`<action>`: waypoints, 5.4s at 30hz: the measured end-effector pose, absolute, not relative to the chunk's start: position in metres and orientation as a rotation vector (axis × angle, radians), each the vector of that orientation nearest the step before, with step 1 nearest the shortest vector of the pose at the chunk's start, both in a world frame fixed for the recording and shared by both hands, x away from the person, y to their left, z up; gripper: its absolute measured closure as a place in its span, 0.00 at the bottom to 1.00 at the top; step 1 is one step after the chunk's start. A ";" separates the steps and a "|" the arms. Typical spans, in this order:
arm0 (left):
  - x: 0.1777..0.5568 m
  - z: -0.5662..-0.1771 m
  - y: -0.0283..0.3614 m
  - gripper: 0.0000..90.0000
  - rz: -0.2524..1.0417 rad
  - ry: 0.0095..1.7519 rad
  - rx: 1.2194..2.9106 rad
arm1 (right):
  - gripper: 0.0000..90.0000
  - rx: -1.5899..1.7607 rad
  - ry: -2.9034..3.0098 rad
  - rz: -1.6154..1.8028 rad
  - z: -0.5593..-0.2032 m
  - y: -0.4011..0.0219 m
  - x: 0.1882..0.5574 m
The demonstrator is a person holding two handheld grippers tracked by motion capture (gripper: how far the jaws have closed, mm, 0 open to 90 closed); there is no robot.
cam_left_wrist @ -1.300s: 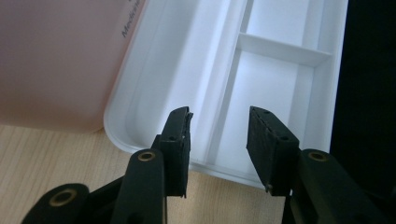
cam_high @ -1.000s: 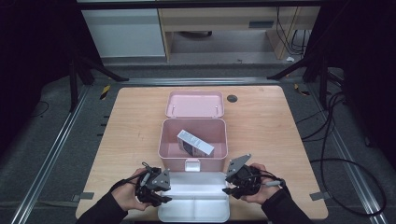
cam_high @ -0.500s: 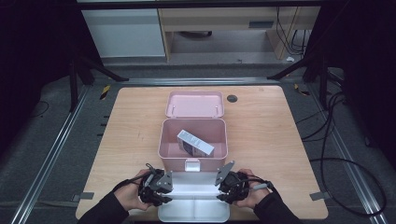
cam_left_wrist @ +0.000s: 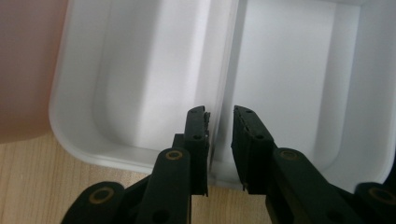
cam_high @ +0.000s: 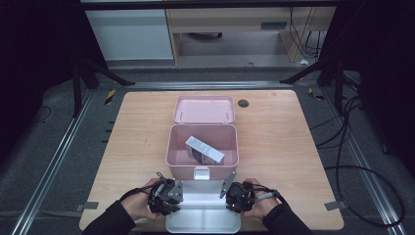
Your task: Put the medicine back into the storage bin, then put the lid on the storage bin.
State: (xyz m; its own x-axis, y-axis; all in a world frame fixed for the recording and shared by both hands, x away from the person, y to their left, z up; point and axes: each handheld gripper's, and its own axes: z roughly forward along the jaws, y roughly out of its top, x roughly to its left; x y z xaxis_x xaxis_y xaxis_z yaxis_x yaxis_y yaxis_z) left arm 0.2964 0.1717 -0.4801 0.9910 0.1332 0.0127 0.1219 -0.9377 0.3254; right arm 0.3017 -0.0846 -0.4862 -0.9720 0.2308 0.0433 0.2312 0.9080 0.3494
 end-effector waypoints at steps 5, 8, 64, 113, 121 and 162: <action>0.298 -0.483 0.169 0.94 0.069 0.165 2.823 | 0.93 -0.357 -3.068 -0.546 -0.486 -0.083 0.303; 0.298 -0.483 0.170 0.94 0.069 0.153 2.823 | 0.94 -0.364 -3.065 -0.536 -0.486 -0.083 0.302; 0.376 -0.306 0.177 0.99 0.176 0.001 2.764 | 0.97 -0.148 -3.154 -0.745 -0.313 -0.094 0.373; 0.438 -0.356 0.185 0.85 0.177 0.158 2.642 | 0.78 -0.408 -3.199 -0.831 -0.360 -0.091 0.429; 0.432 -0.338 0.200 0.70 0.261 0.378 2.535 | 0.66 -0.754 -3.162 -1.060 -0.335 -0.118 0.428; 0.509 -0.359 0.216 0.43 0.494 0.938 2.099 | 0.40 -1.455 -2.895 -1.511 -0.338 -0.160 0.502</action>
State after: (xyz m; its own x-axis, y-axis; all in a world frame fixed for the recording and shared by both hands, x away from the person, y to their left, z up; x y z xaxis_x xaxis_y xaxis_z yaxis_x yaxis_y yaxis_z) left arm 0.5090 0.2158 -0.3587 0.6535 0.7561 0.0360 0.4574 -0.4323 0.7771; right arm 0.5023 -0.1597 -0.3385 -0.5915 0.8062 -0.0121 0.4509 0.3432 0.8239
